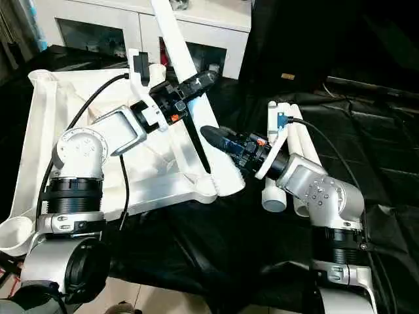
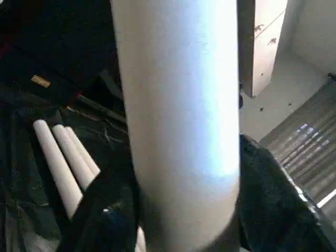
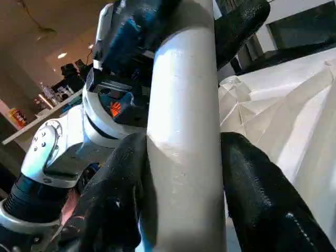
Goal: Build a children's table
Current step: Pick table leg
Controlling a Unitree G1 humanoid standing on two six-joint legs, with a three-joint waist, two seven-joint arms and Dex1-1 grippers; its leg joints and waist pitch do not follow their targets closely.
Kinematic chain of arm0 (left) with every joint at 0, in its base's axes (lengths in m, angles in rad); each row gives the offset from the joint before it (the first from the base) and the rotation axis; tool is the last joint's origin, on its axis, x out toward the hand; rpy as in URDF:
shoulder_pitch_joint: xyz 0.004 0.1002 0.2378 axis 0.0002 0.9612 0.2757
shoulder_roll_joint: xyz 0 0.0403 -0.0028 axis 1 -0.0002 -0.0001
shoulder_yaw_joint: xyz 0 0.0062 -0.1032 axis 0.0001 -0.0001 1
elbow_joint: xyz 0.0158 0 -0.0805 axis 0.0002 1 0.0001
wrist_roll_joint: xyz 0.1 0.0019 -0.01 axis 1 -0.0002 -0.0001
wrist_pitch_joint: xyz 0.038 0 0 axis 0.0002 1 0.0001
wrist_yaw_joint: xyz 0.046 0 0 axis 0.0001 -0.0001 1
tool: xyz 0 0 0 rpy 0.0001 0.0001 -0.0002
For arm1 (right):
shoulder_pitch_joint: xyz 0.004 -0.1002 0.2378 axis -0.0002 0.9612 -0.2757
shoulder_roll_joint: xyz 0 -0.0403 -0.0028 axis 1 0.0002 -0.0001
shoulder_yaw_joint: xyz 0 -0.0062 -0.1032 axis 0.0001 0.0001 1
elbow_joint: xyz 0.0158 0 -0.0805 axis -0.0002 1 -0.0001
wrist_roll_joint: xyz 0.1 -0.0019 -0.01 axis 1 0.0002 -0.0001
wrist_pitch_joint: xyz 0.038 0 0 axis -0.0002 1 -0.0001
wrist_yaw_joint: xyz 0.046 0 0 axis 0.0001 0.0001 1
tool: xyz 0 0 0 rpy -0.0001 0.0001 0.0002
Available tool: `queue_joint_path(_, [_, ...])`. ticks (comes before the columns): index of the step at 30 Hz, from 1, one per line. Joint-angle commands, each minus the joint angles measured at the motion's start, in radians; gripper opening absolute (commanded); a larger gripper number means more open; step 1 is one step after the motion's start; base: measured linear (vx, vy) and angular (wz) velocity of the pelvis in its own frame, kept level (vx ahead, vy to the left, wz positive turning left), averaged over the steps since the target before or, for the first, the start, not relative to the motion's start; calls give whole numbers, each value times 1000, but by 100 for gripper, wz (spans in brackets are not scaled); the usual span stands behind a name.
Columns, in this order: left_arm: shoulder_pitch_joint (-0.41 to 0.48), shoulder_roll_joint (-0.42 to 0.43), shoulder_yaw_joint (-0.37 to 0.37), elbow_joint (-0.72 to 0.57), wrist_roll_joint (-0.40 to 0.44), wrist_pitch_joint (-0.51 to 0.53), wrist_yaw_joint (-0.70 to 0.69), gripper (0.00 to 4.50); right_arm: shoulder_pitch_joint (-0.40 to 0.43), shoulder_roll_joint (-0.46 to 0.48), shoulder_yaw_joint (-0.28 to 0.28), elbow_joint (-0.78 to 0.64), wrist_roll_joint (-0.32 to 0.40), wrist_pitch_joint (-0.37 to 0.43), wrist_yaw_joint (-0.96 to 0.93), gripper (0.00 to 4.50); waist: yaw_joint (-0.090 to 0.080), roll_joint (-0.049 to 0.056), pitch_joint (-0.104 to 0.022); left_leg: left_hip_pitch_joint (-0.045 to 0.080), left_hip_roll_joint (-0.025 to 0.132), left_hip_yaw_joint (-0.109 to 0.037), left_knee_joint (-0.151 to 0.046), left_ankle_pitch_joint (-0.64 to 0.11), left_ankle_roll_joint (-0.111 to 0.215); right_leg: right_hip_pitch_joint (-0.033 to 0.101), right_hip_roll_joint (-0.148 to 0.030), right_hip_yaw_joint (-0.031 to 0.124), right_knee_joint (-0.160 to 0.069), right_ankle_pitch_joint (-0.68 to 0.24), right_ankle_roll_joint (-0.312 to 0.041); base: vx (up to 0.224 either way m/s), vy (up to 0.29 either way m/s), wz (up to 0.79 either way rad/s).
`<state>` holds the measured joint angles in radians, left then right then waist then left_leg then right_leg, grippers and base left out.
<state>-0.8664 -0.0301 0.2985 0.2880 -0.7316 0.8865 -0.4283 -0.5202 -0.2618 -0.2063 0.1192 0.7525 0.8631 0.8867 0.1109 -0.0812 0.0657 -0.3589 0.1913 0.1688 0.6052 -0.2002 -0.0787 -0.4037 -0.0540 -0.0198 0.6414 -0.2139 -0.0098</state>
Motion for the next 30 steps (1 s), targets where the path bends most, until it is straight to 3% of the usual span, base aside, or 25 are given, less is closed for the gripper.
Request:
queue_joint_path(1, [4, -8, -13, -28, -8, -6, 8, 219, 8, -18, -2, -23, 13, 2, -8, 184, -1, 0, -74, 2, 23, -1, -58, 6, 41, 70, -66, 34, -71, 35, -230, 0, 0, 0])
queue_joint_path(9, [0, -4, -27, -36, -3, -16, 9, 186, 16, -23, 9, -31, -4, -14, -19, 184, -3, 6, -73, 3, 24, -2, -59, -5, 33, 71, -65, 34, -71, 45, -238, 0, 0, 0])
queue_joint_path(11, [-2, 1, -48, -35, 31, -38, 17, 186, 18, -24, 24, -35, -35, -39, -34, 184, -3, 7, -73, 4, 25, -2, -60, -6, 31, 70, -66, 34, -72, 39, -231, 0, 0, 0])
queue_joint_path(12, [-1, 13, -85, -40, 92, -82, 32, 185, 17, -27, 41, -33, -63, -58, -47, 219, -4, 8, -73, 4, 26, -3, -61, -9, 29, 70, -66, 34, -73, 36, -229, 0, 0, 0])
queue_joint_path(13, [-1, 13, -85, -40, 92, -82, 32, 185, 17, -27, 41, -33, -63, -58, -47, 239, -4, 8, -73, 4, 26, -3, -61, -9, 29, 70, -66, 34, -73, 36, -229, 0, 0, 0])
queue_joint_path(14, [-3, 38, -148, -47, 176, -139, 40, 185, 9, -27, 55, -19, -88, -69, -67, 252, -5, 10, -73, 6, 28, -4, -62, -10, 26, 68, -66, 34, -74, 30, -220, 0, 0, 0])
queue_joint_path(17, [-15, 53, -206, -56, 264, -200, 79, 185, 2, -32, 96, -12, -146, -90, -103, 269, -10, 11, -74, 3, 27, -6, -62, -6, 17, 71, -66, 35, -75, 24, -196, 0, 0, 0])
queue_joint_path(19, [-21, 55, -216, -61, 280, -210, 92, 184, 0, -33, 111, -11, -167, -93, -121, 280, -14, 13, -75, 3, 25, -5, -61, 4, 12, 72, -66, 36, -71, 47, -199, 0, 0, 0])
queue_joint_path(22, [-29, 74, -291, -85, 365, -257, 123, 184, -13, -27, 180, -15, -244, -100, -189, 288, -22, 13, -76, 2, 25, -6, -61, 7, 4, 73, -64, 35, -68, 64, -207, 0, 0, 0])
queue_joint_path(30, [-27, 61, -317, -106, 400, -255, 147, 184, -56, 25, 239, 38, -316, -165, -238, 288, -27, 11, -74, 3, 25, -2, -60, -10, 6, 70, -64, 37, -66, 75, -236, 0, 0, 0])
